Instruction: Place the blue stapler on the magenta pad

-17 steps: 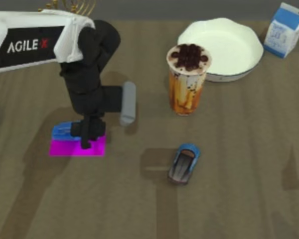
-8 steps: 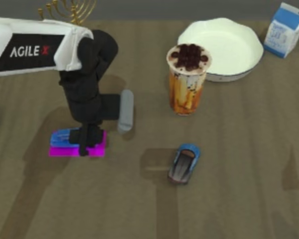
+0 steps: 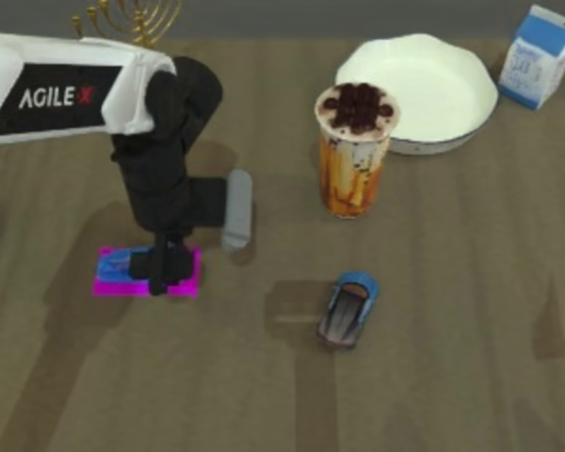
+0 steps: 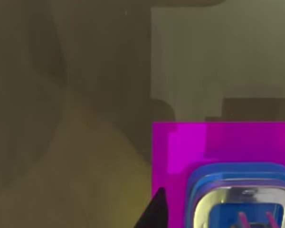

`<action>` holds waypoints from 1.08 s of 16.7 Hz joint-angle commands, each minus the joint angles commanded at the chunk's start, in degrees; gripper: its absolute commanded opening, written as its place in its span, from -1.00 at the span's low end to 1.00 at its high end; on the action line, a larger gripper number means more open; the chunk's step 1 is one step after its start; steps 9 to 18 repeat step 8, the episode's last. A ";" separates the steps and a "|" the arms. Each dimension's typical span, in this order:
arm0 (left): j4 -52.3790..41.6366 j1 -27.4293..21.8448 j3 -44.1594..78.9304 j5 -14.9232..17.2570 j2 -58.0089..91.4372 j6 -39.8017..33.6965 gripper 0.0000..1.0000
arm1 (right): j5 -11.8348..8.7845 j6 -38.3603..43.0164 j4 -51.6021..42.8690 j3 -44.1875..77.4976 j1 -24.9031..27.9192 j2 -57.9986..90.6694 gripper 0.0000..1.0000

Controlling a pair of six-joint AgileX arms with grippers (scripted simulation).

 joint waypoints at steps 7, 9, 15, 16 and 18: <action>0.00 0.00 0.00 0.00 0.00 0.00 1.00 | 0.00 0.00 0.00 0.00 0.00 0.00 1.00; 0.00 0.00 0.00 0.00 0.00 0.00 1.00 | 0.00 0.00 0.00 0.00 0.00 0.00 1.00; 0.00 0.00 0.00 0.00 0.00 0.00 1.00 | 0.00 0.00 0.00 0.00 0.00 0.00 1.00; 0.00 0.00 0.00 0.00 0.00 0.00 1.00 | 0.00 0.00 0.00 0.00 0.00 0.00 1.00; 0.00 0.00 0.00 0.00 0.00 0.00 1.00 | 0.00 0.00 0.00 0.00 0.00 0.00 1.00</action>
